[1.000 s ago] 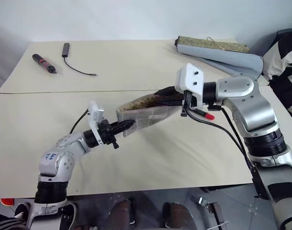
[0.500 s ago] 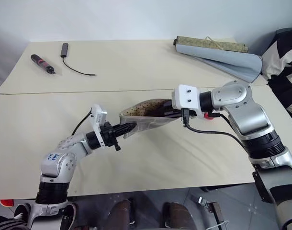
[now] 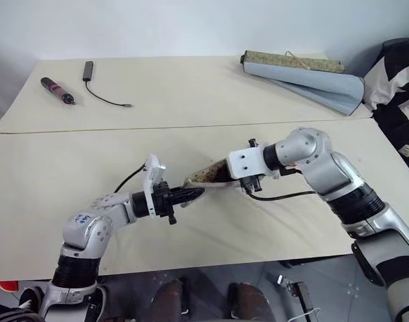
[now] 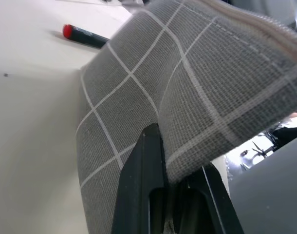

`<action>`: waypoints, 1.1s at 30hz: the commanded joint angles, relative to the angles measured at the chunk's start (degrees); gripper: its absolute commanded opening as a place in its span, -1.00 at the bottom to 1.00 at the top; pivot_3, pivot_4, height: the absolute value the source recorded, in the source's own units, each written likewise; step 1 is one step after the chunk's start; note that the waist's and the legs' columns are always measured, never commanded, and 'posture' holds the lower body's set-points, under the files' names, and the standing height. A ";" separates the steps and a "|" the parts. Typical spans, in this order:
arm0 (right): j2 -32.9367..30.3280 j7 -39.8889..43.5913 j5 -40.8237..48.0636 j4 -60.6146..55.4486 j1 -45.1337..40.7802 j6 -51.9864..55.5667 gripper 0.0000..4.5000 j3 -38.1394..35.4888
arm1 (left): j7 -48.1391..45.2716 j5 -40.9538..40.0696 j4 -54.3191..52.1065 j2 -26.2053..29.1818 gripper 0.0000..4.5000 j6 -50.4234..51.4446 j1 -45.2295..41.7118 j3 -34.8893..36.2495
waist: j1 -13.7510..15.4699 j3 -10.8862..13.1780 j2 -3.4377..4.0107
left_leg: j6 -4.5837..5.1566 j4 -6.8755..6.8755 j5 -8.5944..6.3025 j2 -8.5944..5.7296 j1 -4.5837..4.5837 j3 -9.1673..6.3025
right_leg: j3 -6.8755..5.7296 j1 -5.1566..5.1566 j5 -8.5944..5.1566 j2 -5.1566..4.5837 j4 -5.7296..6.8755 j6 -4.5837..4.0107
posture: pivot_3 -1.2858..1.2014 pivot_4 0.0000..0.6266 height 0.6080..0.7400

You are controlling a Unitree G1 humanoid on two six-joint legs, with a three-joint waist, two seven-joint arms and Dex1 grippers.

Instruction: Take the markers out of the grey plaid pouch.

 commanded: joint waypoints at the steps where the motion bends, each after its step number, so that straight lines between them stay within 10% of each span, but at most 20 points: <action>1: 1.74 -0.49 -2.24 0.82 -1.32 -1.20 -0.61 0.93 | -1.43 -2.19 -0.99 -0.25 -1.00 0.43 0.22 0.51 | 0.00 0.00 0.00 | 0.01 0.00 0.01 0.00 0.00 0.00 | 0.00 0.00 0.00 0.00 0.00 0.00 | 0.03 -0.52 1.00; 5: 4.00 0.23 -1.67 0.97 -1.62 1.86 -0.53 -0.13 | -0.58 -4.31 -0.38 -1.41 -1.00 2.07 -0.48 2.52 | -0.02 0.00 0.00 | 0.02 0.00 0.01 0.00 0.00 -0.01 | 0.00 0.01 0.00 0.00 0.01 0.00 | 0.03 -0.52 1.00; 11: 3.87 2.44 -1.59 -1.17 -2.15 1.89 0.22 0.29 | -0.18 -9.89 2.12 -2.85 -1.00 6.83 -0.12 6.64 | -0.08 0.00 0.00 | 0.06 0.02 0.03 0.00 -0.01 -0.04 | -0.01 0.02 0.00 0.00 0.02 0.00 | 0.03 -0.52 1.00; 33: 10.97 -1.86 -9.87 12.30 -3.50 -4.59 0.22 5.48 | -3.43 -10.50 4.03 -0.85 -1.00 8.45 1.60 5.11 | -1.06 -0.01 -0.01 | 0.02 0.04 0.04 -0.01 0.05 -0.05 | 0.05 0.01 -0.02 0.04 0.17 -0.04 | 0.03 -0.52 1.00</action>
